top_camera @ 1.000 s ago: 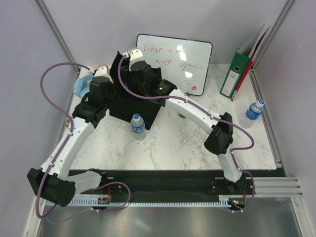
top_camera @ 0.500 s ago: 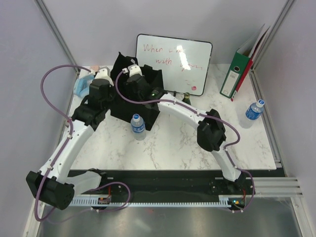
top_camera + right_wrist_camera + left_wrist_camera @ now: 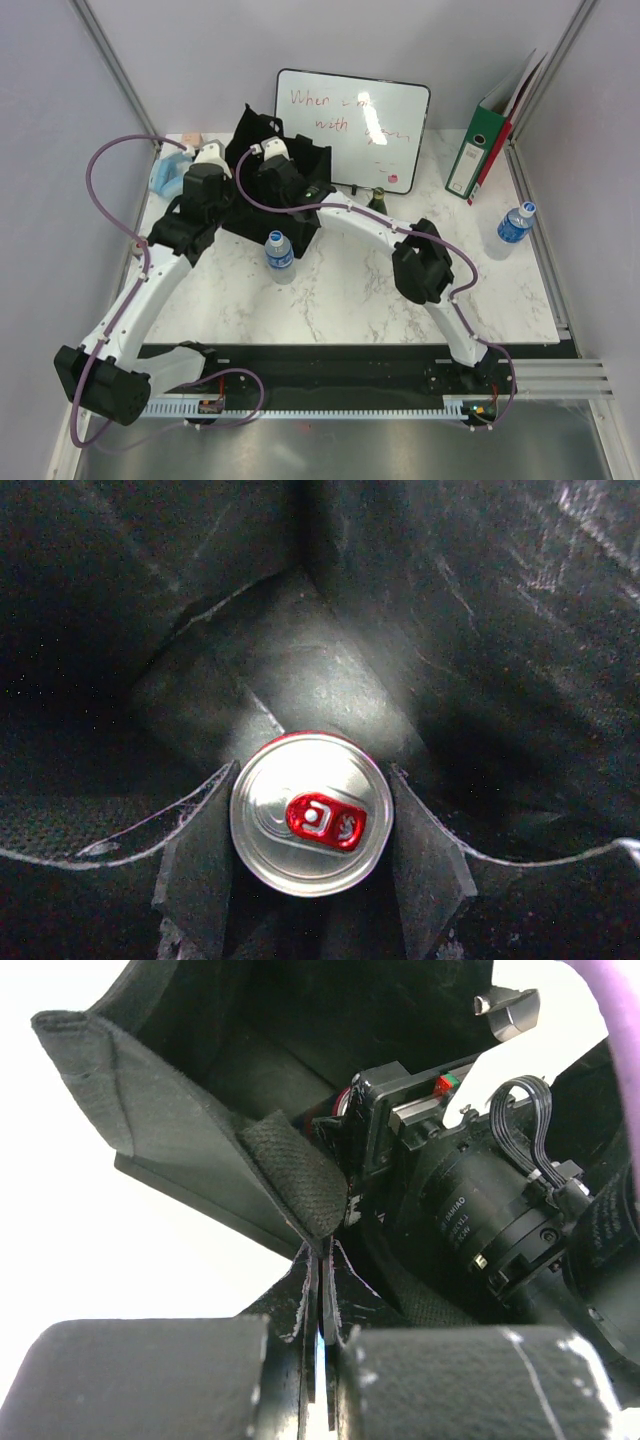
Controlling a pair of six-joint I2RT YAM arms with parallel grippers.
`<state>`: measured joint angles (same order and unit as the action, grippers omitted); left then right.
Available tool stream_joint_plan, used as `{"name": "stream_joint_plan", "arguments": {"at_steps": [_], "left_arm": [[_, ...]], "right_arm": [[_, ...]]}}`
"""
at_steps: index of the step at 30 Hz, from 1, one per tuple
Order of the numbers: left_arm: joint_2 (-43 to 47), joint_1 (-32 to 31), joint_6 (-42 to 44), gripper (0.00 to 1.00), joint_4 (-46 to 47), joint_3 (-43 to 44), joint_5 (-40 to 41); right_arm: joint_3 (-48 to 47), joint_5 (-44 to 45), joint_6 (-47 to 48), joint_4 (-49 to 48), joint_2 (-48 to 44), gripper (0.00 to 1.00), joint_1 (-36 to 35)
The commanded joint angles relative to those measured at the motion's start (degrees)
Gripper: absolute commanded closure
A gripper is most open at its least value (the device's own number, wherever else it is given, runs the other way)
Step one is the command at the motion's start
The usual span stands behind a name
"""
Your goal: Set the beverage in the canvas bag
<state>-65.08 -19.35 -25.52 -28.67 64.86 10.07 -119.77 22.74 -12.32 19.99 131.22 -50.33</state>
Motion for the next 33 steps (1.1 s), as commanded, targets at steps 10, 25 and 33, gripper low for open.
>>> {"name": "stream_joint_plan", "arguments": {"at_steps": [10, 25, 33], "left_arm": [[2.5, 0.19, -1.46, 0.98, -0.43, -2.46, -1.63], [2.5, 0.19, -1.55, 0.98, -0.78, -2.46, -1.54], [1.89, 0.19, -1.29, 0.98, -0.69, -1.84, -1.45]], "right_arm": [[-0.03, 0.9, -2.01, -3.64, 5.45, 0.65, 1.11], [-1.08, -0.68, -2.54, -2.5, 3.44, 0.53, 1.98], [-1.79, -0.68, -1.66, -1.88, -1.31, 0.36, 1.99]]}}
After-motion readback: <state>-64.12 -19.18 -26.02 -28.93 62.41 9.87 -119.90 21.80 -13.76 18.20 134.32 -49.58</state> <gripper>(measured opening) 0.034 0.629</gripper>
